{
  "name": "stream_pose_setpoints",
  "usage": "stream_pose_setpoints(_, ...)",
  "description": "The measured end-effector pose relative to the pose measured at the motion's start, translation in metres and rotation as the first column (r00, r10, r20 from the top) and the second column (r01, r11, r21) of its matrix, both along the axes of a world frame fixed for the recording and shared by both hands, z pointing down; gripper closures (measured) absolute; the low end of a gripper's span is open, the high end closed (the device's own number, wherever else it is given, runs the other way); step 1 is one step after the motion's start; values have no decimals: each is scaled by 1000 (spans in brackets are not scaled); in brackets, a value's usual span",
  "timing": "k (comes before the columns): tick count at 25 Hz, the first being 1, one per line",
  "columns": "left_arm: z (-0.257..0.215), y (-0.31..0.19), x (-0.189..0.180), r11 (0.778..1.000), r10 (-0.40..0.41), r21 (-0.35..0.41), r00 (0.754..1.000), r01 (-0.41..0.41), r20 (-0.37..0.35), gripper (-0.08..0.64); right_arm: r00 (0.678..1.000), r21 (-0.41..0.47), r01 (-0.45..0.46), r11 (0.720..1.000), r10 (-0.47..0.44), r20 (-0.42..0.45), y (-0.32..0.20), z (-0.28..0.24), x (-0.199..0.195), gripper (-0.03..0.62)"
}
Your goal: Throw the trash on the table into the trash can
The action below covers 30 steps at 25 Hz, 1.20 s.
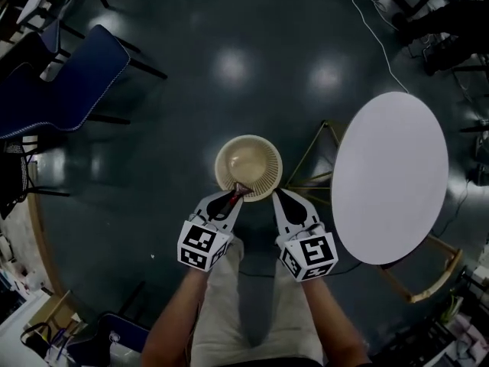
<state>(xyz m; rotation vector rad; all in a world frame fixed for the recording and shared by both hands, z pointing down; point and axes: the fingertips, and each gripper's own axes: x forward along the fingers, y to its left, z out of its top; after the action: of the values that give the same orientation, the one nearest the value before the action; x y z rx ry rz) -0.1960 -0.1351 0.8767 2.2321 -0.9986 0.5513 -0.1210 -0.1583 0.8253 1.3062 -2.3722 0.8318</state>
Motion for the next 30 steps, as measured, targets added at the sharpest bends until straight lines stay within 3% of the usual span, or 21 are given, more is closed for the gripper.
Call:
stream_pose_setpoints(5, 76, -2, -11, 997, -27, -78, 999, 30, 36, 486, 999, -41, -31, 999, 31, -16, 10, 45, 7, 574)
stream_pose_setpoints(9, 118, -4, 0, 995, 17, -103, 998, -12, 57, 486, 999, -66, -16, 998, 14, -31, 18, 67, 15, 574)
stream_pose_setpoints(17, 179, -5, 5, 991, 76, -119, 989, -61, 126, 485, 999, -89, 13, 996, -17, -51, 26, 99, 14, 574)
stream_pose_setpoints(23, 200, -14, 10, 989, 98, -120, 986, -81, 136, 482, 999, -96, 22, 995, -26, -38, 24, 108, 6, 574)
stream_pose_setpoints(24, 200, -17, 12, 989, 99, -122, 986, -83, 132, 468, 999, -98, 23, 995, -27, -37, 23, 108, 5, 574)
stream_pose_setpoints(27, 200, -31, 10, 995, 58, -91, 988, -45, 140, 328, 999, -104, 25, 994, -29, -36, 21, 110, 5, 574)
stream_pose_setpoints(30, 201, -38, 5, 997, 31, -76, 988, -20, 152, 304, 999, -108, 27, 994, -31, -39, 18, 111, 6, 574)
